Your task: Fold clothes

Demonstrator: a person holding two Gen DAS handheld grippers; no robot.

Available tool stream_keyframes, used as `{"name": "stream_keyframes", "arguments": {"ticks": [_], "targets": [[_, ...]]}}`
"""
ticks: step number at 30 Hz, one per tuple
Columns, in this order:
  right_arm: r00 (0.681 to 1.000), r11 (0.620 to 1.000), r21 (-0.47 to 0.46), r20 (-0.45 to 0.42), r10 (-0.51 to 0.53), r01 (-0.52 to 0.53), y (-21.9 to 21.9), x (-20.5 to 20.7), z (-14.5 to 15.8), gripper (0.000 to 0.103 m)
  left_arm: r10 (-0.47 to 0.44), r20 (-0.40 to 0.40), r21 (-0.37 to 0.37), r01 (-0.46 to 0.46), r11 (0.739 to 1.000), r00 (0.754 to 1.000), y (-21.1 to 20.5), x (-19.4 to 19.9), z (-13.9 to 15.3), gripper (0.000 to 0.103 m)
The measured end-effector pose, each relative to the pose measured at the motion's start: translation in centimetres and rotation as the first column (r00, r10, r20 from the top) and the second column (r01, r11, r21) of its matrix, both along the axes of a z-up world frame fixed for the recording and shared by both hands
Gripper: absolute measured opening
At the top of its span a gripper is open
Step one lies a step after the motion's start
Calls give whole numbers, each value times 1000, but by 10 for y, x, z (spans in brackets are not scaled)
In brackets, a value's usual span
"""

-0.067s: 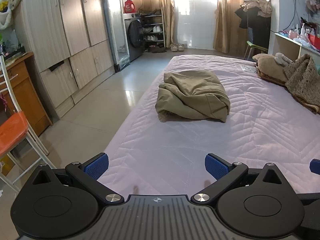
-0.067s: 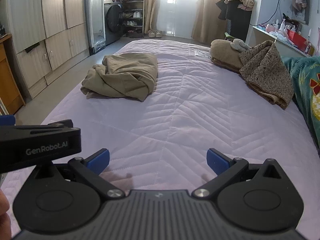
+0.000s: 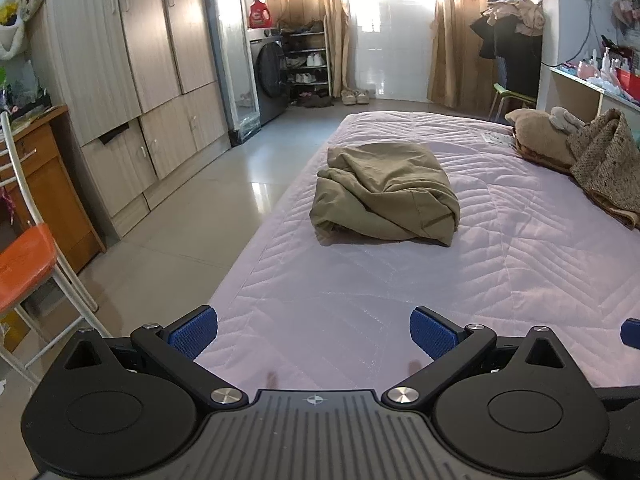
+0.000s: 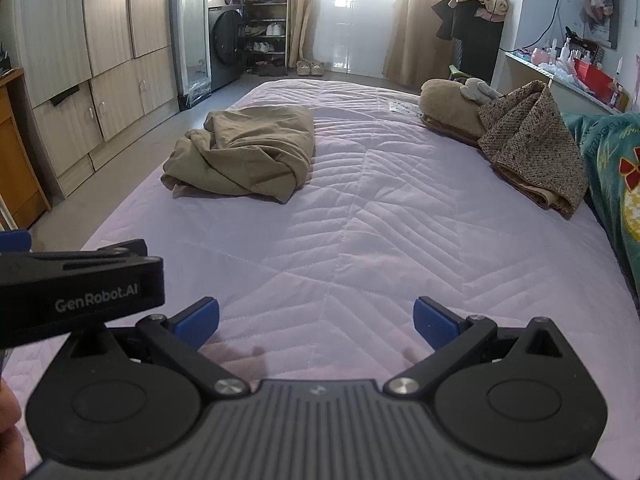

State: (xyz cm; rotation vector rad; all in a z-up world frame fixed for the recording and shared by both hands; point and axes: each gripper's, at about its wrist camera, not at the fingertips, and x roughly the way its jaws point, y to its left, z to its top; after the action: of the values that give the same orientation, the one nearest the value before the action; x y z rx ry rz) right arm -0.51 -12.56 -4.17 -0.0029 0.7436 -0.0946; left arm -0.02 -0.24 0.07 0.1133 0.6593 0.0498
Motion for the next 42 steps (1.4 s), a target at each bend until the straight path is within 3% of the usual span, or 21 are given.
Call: {"name": "stream_keyframes", "arguments": {"ticks": [5,10,27,32,42], "targets": [[1000,1000,-5,20,-4,4,0,-9,-2,103,7,-26,-12,-7,1000,1000,-3,3,-1,103],[1000,1000,4,-29,-12,12,-2,1,-1,103,13,-10,-8,-13,1000,1000,-4,-3,-2,103],[997,998,-17,-36,-63,62,-10,7,-13,103,-1,2,-14,1,1000,1000,-4,-1,-7,103],[996,997,-24,-50,-68,67,-12,9,-18,103,-1,-46,-59,-2,998,999,2,5,-13,103],[996,997,-31,-57,-74,73,-15,16,-24,103,28,-28,-40,-29,999,999,3,5,-13,103]]}}
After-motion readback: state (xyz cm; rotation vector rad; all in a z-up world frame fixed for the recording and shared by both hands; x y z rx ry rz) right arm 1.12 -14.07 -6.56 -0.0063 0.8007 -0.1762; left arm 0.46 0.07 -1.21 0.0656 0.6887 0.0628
